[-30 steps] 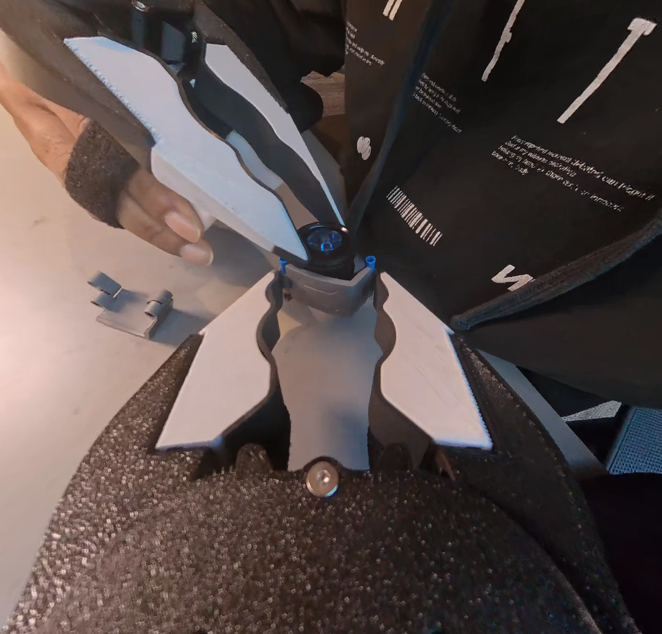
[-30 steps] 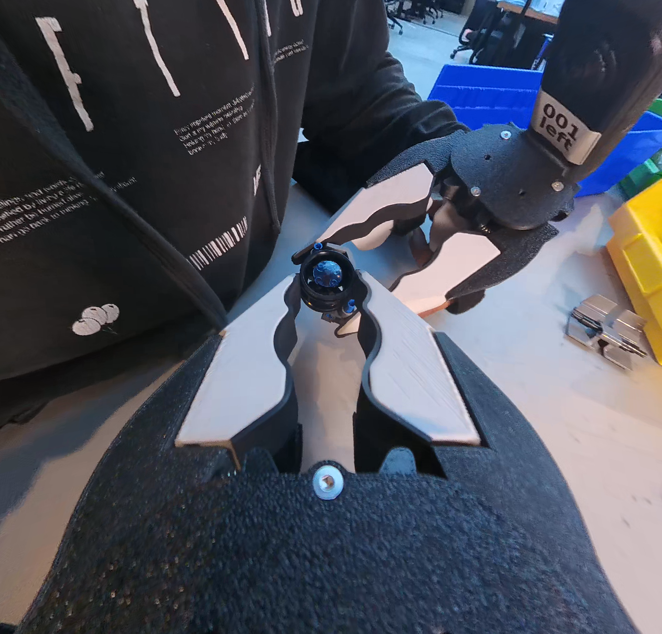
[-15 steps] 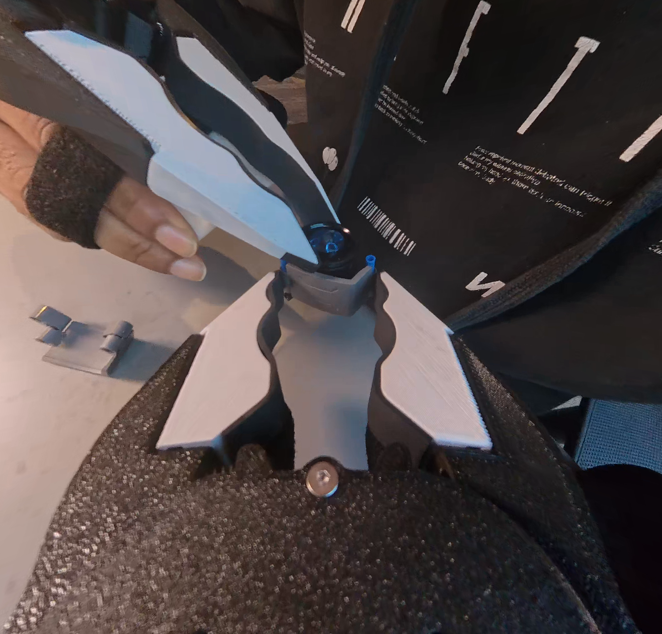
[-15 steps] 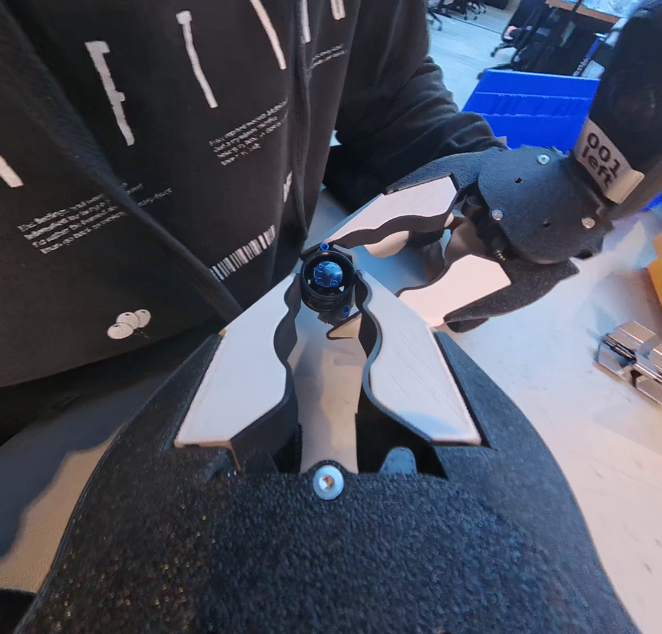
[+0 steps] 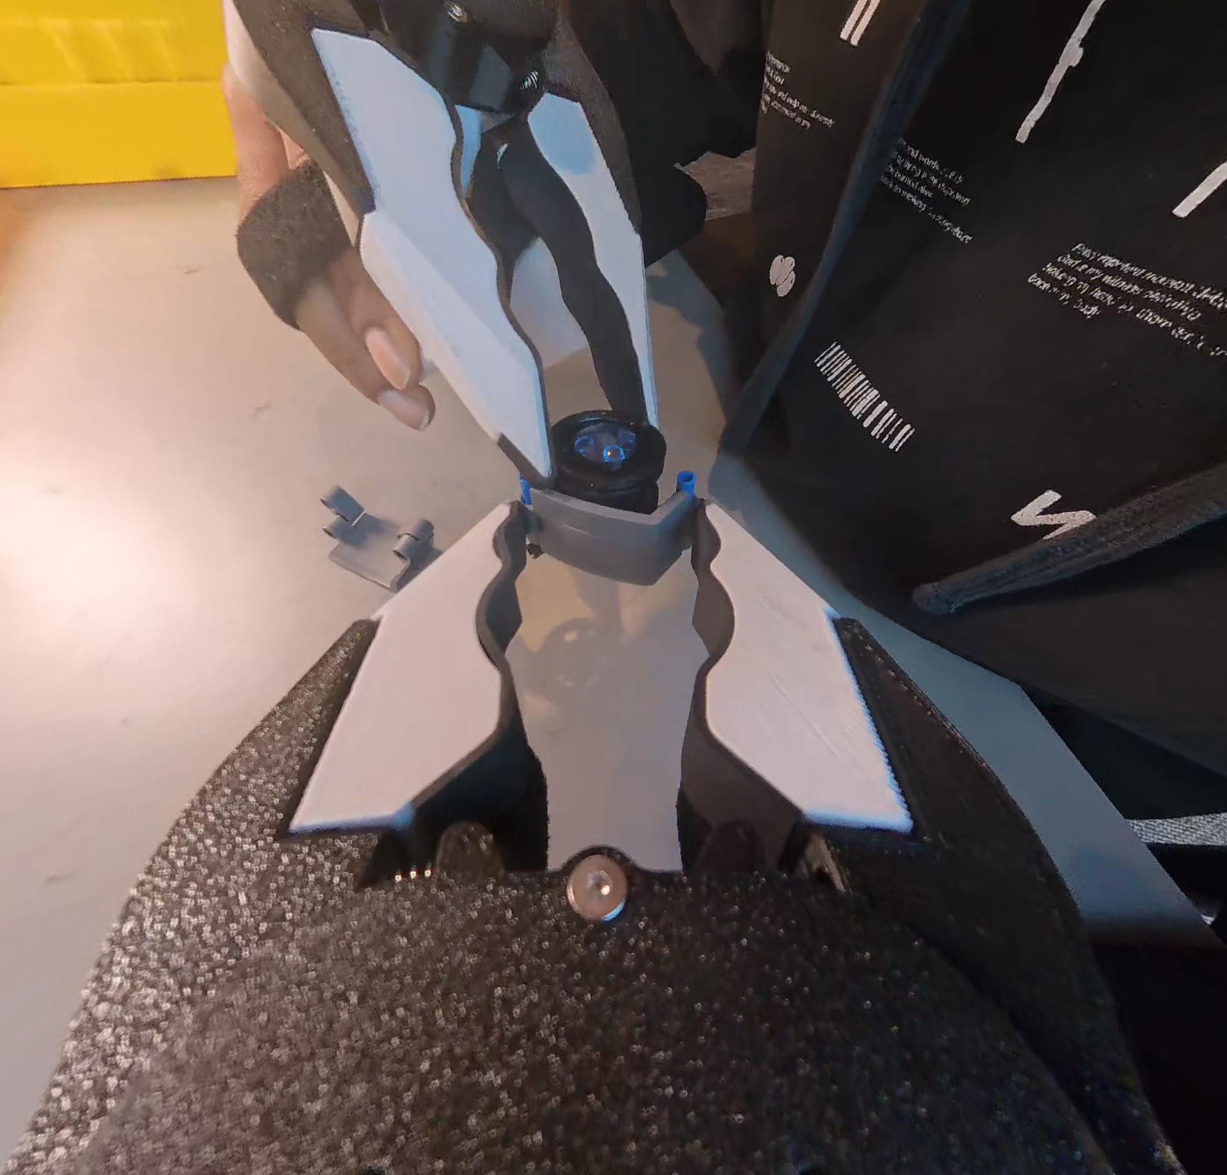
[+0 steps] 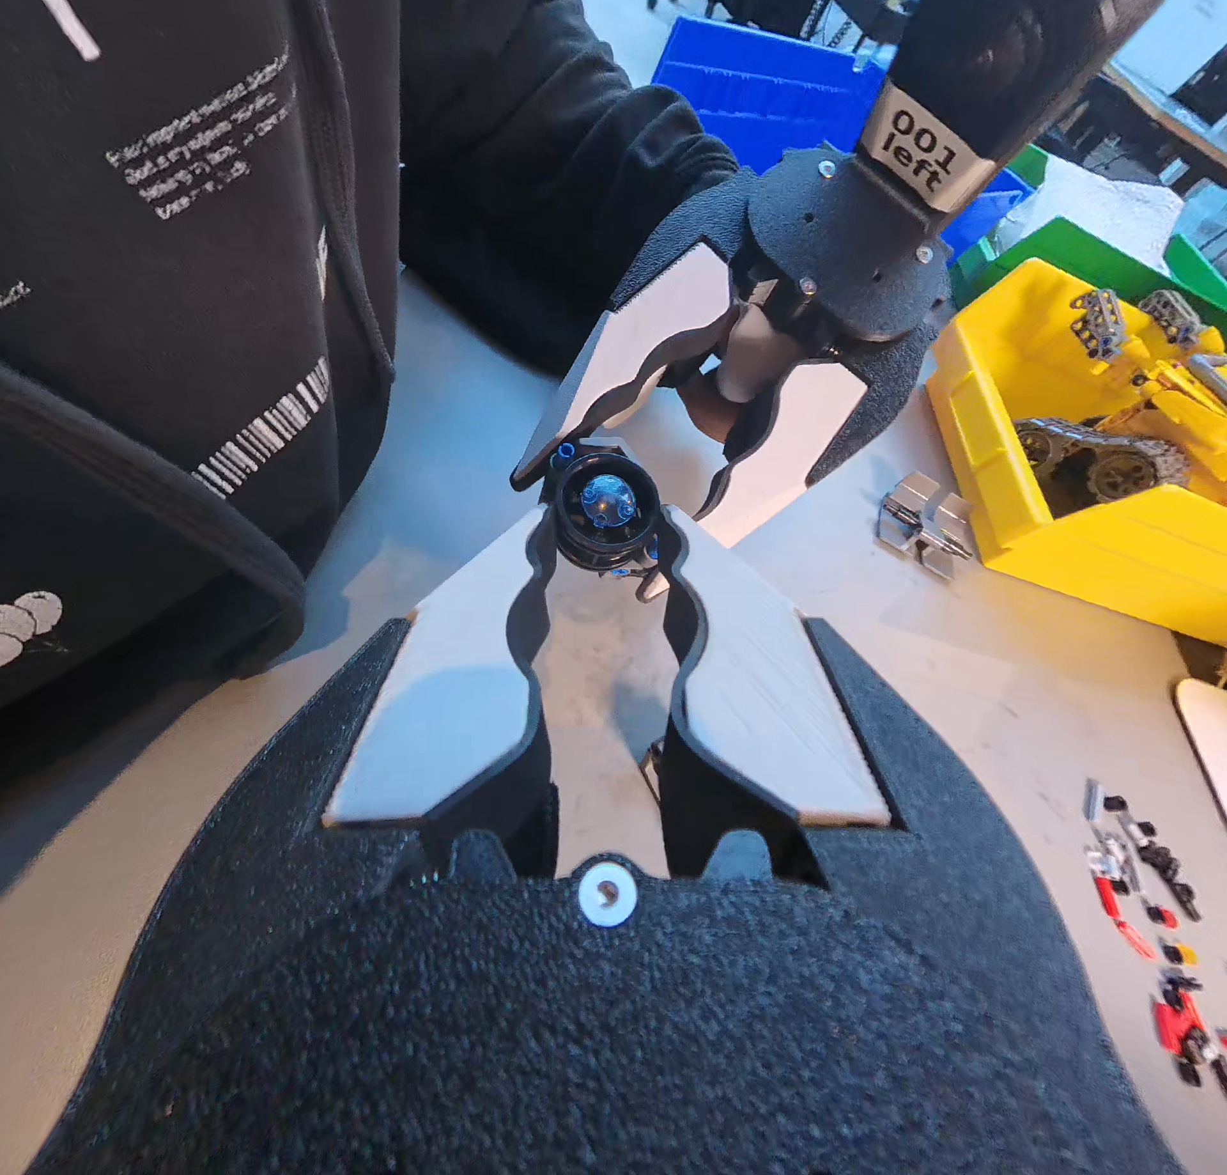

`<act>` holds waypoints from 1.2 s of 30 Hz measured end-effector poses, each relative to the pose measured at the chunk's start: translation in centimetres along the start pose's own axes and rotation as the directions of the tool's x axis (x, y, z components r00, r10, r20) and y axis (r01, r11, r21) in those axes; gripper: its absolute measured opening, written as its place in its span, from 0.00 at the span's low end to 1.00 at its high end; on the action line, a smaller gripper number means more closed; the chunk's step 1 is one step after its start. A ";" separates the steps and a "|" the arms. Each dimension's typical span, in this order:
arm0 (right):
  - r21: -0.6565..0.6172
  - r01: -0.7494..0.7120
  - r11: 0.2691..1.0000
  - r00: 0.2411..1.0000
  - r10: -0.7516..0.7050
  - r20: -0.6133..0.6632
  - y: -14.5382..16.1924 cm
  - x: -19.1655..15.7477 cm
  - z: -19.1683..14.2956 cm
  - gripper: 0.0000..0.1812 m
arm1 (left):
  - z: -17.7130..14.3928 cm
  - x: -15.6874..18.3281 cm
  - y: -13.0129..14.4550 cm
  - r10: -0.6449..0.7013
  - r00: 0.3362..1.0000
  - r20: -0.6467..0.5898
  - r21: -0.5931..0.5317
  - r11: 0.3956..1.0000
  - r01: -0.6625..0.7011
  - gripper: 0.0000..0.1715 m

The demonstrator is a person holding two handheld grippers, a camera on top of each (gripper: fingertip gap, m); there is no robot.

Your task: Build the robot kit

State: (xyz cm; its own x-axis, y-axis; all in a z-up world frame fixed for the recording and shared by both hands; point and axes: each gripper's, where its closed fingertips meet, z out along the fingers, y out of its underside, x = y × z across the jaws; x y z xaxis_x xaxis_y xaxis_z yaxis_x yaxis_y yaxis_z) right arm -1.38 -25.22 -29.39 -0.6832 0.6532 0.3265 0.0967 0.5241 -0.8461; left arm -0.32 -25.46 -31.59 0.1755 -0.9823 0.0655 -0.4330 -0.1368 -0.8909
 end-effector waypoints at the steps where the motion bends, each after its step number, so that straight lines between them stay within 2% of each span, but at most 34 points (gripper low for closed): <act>1: -0.009 0.030 1.000 0.999 -0.030 0.014 0.0 -0.3 0.0 0.16 | 0.1 0.2 0.0 0.000 1.000 -0.017 -0.003 1.000 0.000 0.29; 10: -0.136 0.217 0.967 0.974 -0.205 0.092 1.3 -1.9 0.8 0.16 | 1.2 1.2 1.4 -0.048 0.991 -0.121 -0.071 0.997 0.040 0.28; 19: -0.300 0.331 0.895 0.941 -0.290 0.173 4.0 -3.0 2.0 0.16 | 2.7 1.1 4.1 -0.080 0.986 -0.144 -0.211 0.976 0.048 0.28; 21: -0.303 0.329 0.895 0.941 -0.283 0.186 4.1 -3.3 2.2 0.16 | 2.8 1.3 4.4 -0.084 0.984 -0.156 -0.231 0.972 0.047 0.28; 26: -0.291 0.218 0.932 0.975 -0.195 0.106 4.6 -2.2 2.0 0.17 | 2.4 0.4 4.5 -0.091 0.991 -0.096 -0.221 0.973 0.067 0.29; 30: -0.212 -0.021 0.977 0.998 0.034 0.058 4.3 -1.0 -0.1 0.25 | 2.2 -0.4 4.8 -0.075 0.997 -0.014 -0.218 0.973 0.070 0.29; 33: -0.173 -0.181 0.968 0.983 0.176 -0.042 5.0 1.0 -1.9 0.26 | 2.1 -0.8 5.2 -0.077 0.996 0.034 -0.235 0.968 0.083 0.30; 36: -0.168 -0.245 0.955 0.969 0.236 -0.074 5.8 1.0 -2.4 0.25 | 2.0 -1.1 5.6 -0.061 0.996 0.071 -0.248 0.966 0.077 0.30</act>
State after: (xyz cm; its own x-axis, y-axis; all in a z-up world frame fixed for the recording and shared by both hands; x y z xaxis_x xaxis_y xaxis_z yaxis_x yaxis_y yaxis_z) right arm 0.23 -20.22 -32.92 -0.5852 0.7973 0.1480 0.3817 0.4319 -0.8172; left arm -1.16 -24.89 -37.52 0.2639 -0.9606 0.0875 -0.6239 -0.2392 -0.7440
